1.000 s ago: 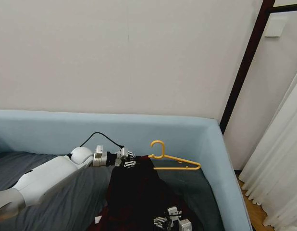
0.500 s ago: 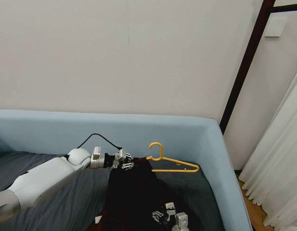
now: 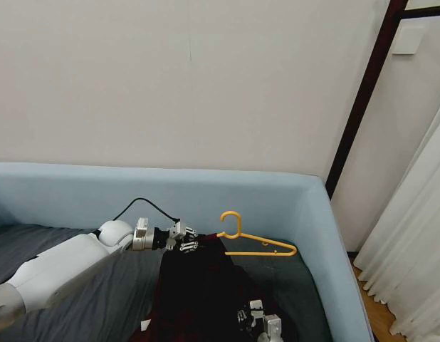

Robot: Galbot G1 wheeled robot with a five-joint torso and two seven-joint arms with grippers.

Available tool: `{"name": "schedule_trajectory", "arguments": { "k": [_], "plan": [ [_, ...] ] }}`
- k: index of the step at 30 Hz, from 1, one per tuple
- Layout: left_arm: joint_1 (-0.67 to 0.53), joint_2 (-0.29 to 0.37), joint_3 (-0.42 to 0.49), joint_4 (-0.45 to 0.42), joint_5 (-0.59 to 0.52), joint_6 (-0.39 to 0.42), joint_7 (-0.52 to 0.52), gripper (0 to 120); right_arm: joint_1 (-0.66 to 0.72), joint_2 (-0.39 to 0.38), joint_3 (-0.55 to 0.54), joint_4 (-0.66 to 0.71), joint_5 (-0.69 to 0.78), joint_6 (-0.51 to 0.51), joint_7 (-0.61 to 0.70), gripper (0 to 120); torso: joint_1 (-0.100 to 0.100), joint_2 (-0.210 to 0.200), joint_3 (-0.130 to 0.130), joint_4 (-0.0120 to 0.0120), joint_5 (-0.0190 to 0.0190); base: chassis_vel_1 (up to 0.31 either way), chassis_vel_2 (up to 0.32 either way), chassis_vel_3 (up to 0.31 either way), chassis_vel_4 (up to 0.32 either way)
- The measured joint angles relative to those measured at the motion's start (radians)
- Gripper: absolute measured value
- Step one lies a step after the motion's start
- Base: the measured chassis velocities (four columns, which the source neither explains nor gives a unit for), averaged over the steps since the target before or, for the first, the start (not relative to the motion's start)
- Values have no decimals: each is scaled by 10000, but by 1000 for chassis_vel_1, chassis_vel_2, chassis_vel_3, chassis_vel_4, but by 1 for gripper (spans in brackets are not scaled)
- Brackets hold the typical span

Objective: Pick up the clothes from the sofa and hang them on the clothes hanger.

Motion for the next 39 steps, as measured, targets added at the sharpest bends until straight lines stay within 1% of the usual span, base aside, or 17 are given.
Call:
{"name": "schedule_trajectory", "arguments": {
  "k": [2, 15, 19, 20, 29, 30, 35, 39],
  "plan": [
    [35, 23, -12, -7, -2, 1, 2, 8, -18, 8, 33, -19, -24, 92, -23, 0, 0, 0, 0, 1, 1, 0, 0, 0, 0],
    [289, 167, -360, -63, 32, -96, 32, 8, -187, -276, 204, 347, -108, 189, -184, 0, 0, 1, 0, 1, 1, 0, 0, 0, 0],
    [290, 273, -405, -65, 121, -281, 107, 8, -181, -717, 397, 541, -163, 294, -609, 0, 0, 0, 0, 1, 2, 0, 0, 0, 0],
    [290, 273, -405, -65, 121, -281, 107, 8, -181, -717, 397, 541, -163, 294, -609, 0, 0, 0, 0, 1, 2, 0, 0, 0, 0],
    [241, 319, -490, 2, 337, -610, 337, 8, 152, -1892, 670, 1079, 259, 206, -1052, 0, 0, 1, 0, 1, 2, 0, 0, 0, 0],
    [241, 319, -490, 2, 337, -610, 337, 8, 152, -1892, 670, 1079, 259, 206, -1052, 0, 0, 1, 0, 1, 2, 0, 0, 0, 0],
    [394, 311, -760, -55, 125, -943, 349, 8, 290, -2378, 702, 1279, 673, 5, -1129, 0, 0, 1, 0, 0, 1, 0, 0, 0, 0],
    [582, 308, -931, -134, 67, -1210, 389, 8, 359, -2474, 797, 1323, 918, -87, -1110, 0, 0, 0, 0, 1, 2, 0, 0, 0, 0]
  ]
}}
